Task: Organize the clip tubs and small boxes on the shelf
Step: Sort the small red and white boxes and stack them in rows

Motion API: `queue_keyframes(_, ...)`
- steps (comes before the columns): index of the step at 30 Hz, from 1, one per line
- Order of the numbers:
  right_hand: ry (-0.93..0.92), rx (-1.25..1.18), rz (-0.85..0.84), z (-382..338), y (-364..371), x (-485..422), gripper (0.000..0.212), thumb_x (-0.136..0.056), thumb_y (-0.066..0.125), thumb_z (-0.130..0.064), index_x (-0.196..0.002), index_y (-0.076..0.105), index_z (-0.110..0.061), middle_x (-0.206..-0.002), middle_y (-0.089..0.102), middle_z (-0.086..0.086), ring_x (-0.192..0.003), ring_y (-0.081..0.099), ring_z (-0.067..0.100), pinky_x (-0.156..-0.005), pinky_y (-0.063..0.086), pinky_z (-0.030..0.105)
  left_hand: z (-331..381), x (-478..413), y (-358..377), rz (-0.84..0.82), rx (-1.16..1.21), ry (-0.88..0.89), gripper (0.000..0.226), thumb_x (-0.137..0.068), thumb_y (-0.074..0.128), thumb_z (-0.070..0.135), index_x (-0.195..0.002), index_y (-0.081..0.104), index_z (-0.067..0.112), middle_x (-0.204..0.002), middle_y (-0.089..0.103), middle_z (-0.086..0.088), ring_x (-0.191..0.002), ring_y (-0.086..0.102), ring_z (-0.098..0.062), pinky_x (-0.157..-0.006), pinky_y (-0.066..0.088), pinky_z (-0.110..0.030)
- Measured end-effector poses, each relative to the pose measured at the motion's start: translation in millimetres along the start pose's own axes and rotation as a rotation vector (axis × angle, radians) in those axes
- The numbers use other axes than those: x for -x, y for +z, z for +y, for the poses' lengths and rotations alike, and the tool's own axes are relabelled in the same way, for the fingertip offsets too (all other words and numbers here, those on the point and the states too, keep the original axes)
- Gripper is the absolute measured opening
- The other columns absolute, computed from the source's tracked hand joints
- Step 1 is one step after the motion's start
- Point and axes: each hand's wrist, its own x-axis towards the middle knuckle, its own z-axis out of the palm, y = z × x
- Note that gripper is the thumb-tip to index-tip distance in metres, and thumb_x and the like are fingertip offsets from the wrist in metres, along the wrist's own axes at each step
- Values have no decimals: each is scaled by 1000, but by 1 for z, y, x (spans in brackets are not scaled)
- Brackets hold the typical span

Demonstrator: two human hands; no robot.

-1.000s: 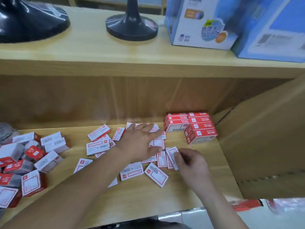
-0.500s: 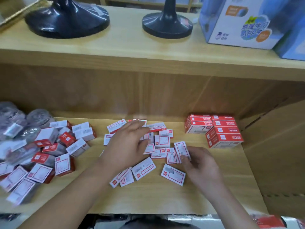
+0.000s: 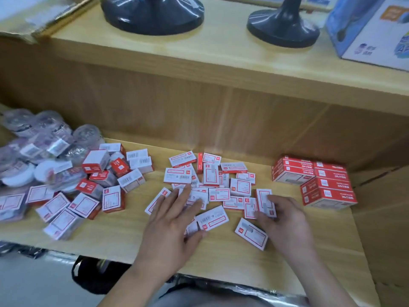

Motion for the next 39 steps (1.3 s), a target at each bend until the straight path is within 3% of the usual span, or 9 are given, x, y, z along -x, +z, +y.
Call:
queue_keyframes(3, 59, -131, -79, 4, -4, -2, 39, -74, 83, -12, -109, 72, -25, -102, 71, -10, -88, 71, 9, -85, 59, 39, 3, 0, 0, -5, -25, -15, 63, -81, 60, 59, -138, 60, 32, -163, 36, 4, -147, 35, -31, -114, 39, -52)
queue_keyframes(10, 172, -478, -160, 5, -25, 10, 29, -82, 73, 5, -101, 73, -17, -90, 78, -9, -84, 74, 10, -72, 57, 20, 31, -45, -9, 22, 113, 76, 41, -87, 57, 48, -117, 70, 23, -147, 56, -6, -143, 44, -34, -113, 41, -41)
queue_keyframes(13, 155, -474, -150, 4, -40, 9, 28, -83, 72, 5, -99, 72, -18, -88, 77, -14, -79, 72, 3, -68, 55, 17, 51, -98, -5, -124, 106, 168, 46, -89, 63, 43, -129, 67, 22, -151, 51, -7, -141, 45, -30, -113, 39, -40)
queue_keyframes(17, 90, -412, -99, -4, -52, 10, 30, -83, 73, -2, -103, 73, -25, -91, 74, -23, -79, 69, 0, -67, 51, 13, 72, -160, 11, -389, -96, 249, 66, -94, 57, 58, -152, 43, 30, -159, 38, -4, -146, 32, -27, -118, 28, -38)
queue_keyframes(27, -42, -430, 16, -13, -69, 21, 51, -80, 75, 5, -98, 63, -41, -95, 68, -34, -91, 65, -3, -76, 50, 12, 78, -136, 32, -456, 27, 366, 70, -83, 35, 76, -134, 62, 37, -156, 47, 5, -142, 43, -22, -116, 34, -42)
queue_keyframes(31, -119, -401, 26, -18, -71, 18, 56, -80, 76, 6, -102, 58, -42, -98, 66, -38, -93, 64, -7, -76, 48, 7, 81, -128, 14, -272, 187, 320, 48, -93, 59, 49, -136, 62, 30, -150, 53, -1, -140, 44, -20, -115, 37, -36)
queue_keyframes(34, -181, -379, 24, -19, -68, 11, 58, -80, 74, 9, -112, 60, -37, -107, 69, -24, -102, 65, 0, -82, 52, 16, 95, -125, -3, -154, 519, 101, 34, -97, 66, 30, -130, 66, 21, -124, 66, 9, -116, 61, -7, -97, 47, -23)
queue_keyframes(36, -199, -369, -5, -19, -64, 5, 57, -80, 74, 8, -123, 61, -27, -113, 69, -15, -109, 66, 6, -91, 55, 29, 105, -124, -10, -247, 830, -94, 27, -97, 69, 26, -123, 69, 22, -107, 71, 6, -98, 70, -10, -87, 56, -28)
queue_keyframes(39, -241, -352, -8, -25, -57, -1, 58, -80, 76, 4, -127, 61, -26, -118, 69, -11, -112, 66, 10, -96, 55, 38, 106, -125, -15, -235, 1007, -193, 29, -93, 72, 13, -118, 68, 26, -100, 72, -8, -87, 74, -20, -86, 61, -39)
